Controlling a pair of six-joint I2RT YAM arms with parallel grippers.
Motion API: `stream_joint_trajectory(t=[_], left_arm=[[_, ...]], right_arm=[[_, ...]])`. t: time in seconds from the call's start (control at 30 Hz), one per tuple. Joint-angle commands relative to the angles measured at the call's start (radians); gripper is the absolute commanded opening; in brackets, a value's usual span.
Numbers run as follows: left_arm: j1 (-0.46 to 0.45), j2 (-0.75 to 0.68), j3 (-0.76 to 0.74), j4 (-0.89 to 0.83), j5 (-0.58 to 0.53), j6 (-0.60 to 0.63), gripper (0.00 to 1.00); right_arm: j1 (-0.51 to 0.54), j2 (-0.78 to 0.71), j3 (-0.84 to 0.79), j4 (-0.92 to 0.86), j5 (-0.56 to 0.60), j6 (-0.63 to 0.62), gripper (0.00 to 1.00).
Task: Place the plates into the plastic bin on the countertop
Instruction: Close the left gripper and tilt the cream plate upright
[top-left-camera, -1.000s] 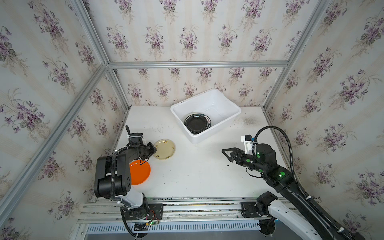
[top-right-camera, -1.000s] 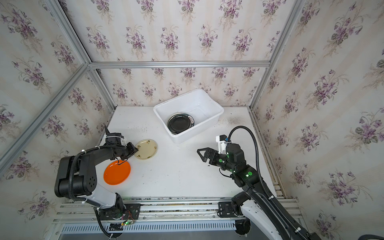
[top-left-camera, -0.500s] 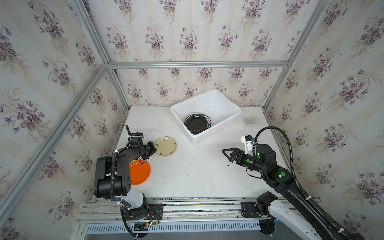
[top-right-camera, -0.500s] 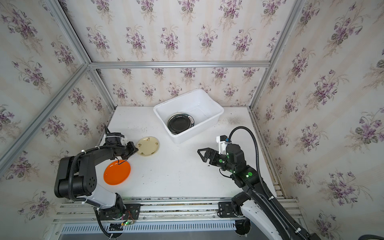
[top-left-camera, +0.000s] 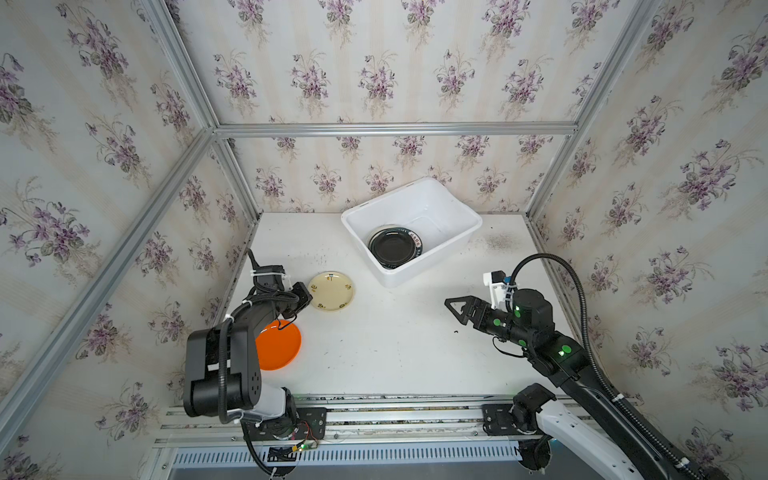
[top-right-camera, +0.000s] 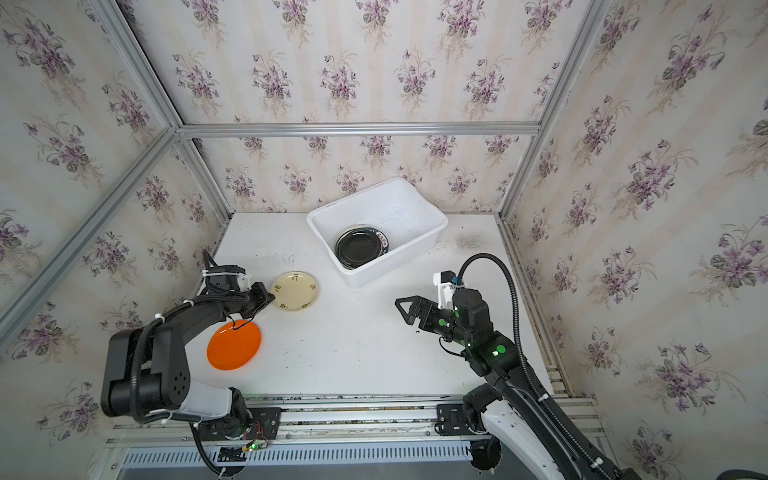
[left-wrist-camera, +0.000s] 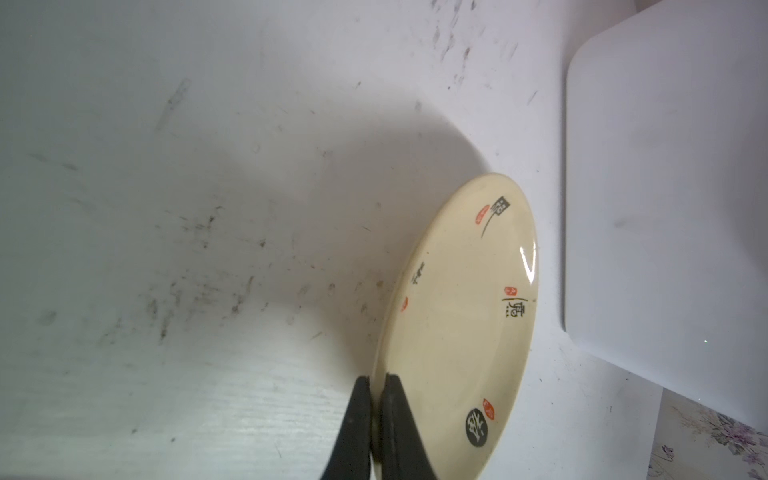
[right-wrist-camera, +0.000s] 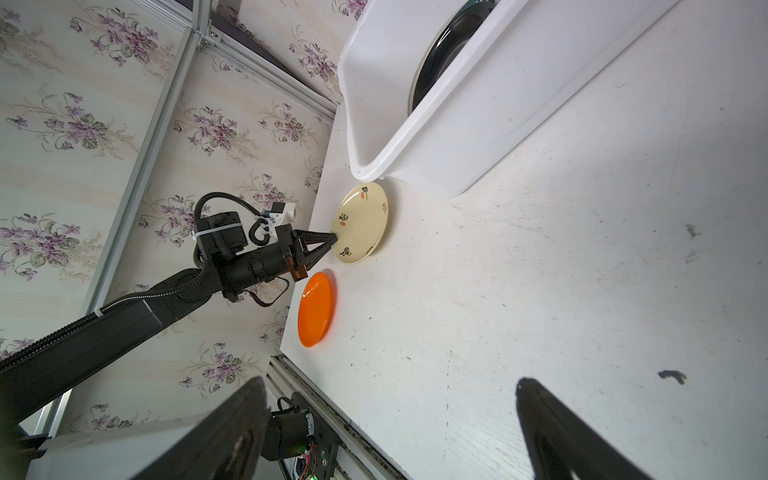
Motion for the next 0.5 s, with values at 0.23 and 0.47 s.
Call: stream_joint_trajectory(t=[0.23, 0.47], left_arm=[[-0.001, -0.275, -0.014, -0.082, 0.016, -0.038, 0.0], [-0.002, -0.441, 0.016, -0.166, 0.031, -0.055, 0.0]], right_arm=[[0.001, 0.014, 0.004, 0.105, -0.067, 0.042, 0.99], [0.0, 0.037, -0.009, 0.153, -0.088, 0.066, 0.99]])
